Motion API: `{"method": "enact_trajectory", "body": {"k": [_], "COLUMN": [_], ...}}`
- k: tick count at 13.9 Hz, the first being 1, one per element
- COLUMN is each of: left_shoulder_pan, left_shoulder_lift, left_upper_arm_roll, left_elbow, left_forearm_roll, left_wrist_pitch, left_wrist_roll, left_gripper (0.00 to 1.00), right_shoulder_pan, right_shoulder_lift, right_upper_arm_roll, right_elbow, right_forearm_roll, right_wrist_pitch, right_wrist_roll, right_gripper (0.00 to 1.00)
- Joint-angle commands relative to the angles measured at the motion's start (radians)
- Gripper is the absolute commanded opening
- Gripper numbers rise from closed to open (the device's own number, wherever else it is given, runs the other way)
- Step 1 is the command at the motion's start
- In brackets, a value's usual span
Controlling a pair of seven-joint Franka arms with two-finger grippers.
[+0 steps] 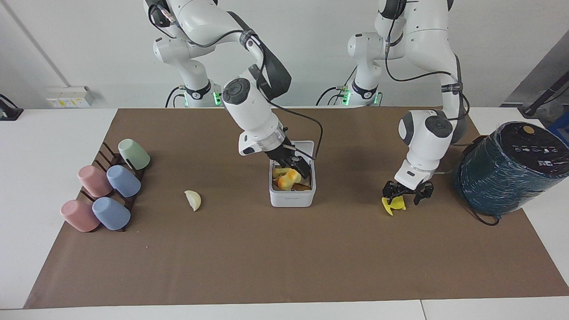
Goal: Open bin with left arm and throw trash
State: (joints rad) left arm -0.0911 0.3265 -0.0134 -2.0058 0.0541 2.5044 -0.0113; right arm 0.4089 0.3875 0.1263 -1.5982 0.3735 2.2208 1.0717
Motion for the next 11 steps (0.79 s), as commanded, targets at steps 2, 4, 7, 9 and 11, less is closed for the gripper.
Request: {"method": "enact_trajectory", "body": {"k": [2,4,7,9,11], "left_shoulder_pan": [0.013,0.010,0.007,-0.024,-0.048], "left_shoulder_lift": [-0.027,-0.030,-0.058,-0.099,-0.096], "left_upper_arm_roll": [-0.008,-0.011,-0.020,-0.037,-0.046], "left_elbow": [-0.064,-0.053,-0.028,-0.016,0.072], "left_forearm_roll": [0.016,0.016,0.006,-0.022,-0.081], "left_wrist_pitch": [0.013,-0.044,-0.132,-0.194,-0.263], "left_wrist_roll": [0.007,0.010,0.043,0.042,0.040], "left_gripper": [0.49,0.07,0.00,0.00,0.00], "right_shoulder_pan": [0.008,-0.031,-0.140,-0.249,-0.330], "right_shoulder_lift": [-0.016,-0.057,-0.093,-0.123,-0.157], "right_upper_arm_roll": [-0.005,-0.005,-0.005,-0.002,-0.004], "right_elbow": [-0.005,-0.005,-0.014,-0.096,-0.210], "right_forearm_roll": [-0.031,-0.224,-0.357,-0.357,-0.355], "right_wrist_pitch": [-0.006,-0.055,-0.156,-0.149,-0.103], "right_wrist_roll": [-0.007,-0.041,-0.340,-0.601,-0.859], "right_gripper": [1.00,1.00,1.00,1.00,1.00]}}
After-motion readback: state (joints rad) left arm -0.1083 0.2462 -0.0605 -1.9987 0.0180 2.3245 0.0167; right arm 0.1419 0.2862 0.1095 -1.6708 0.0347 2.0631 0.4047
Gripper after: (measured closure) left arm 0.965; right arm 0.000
